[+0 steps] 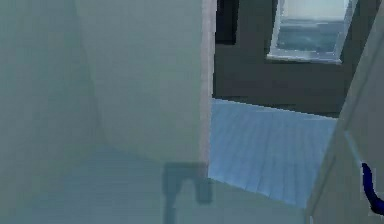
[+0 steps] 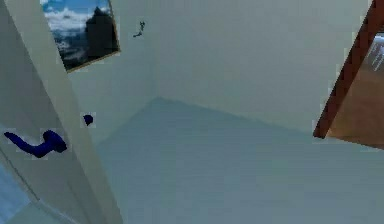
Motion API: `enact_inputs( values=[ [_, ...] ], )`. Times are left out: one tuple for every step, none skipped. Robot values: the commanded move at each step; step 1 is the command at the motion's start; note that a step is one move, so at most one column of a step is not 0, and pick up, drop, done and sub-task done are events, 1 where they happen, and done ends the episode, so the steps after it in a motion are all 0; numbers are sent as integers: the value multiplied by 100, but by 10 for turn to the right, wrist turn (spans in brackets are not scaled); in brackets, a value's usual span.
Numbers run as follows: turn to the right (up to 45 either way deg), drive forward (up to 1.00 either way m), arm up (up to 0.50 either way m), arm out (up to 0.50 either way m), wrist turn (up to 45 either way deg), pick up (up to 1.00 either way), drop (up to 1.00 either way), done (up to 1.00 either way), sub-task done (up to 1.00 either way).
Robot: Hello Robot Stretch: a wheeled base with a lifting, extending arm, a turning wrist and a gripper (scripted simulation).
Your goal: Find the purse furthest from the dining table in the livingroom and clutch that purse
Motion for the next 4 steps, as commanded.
enact_inputs(
  values=[
    [0,85,0,0,0,0,0,0,0],
    [450,0,0,0,0,0,0,0,0],
    [60,0,0,0,0,0,0,0,0],
    [0,100,0,0,0,0,0,0,0]
  ],
)
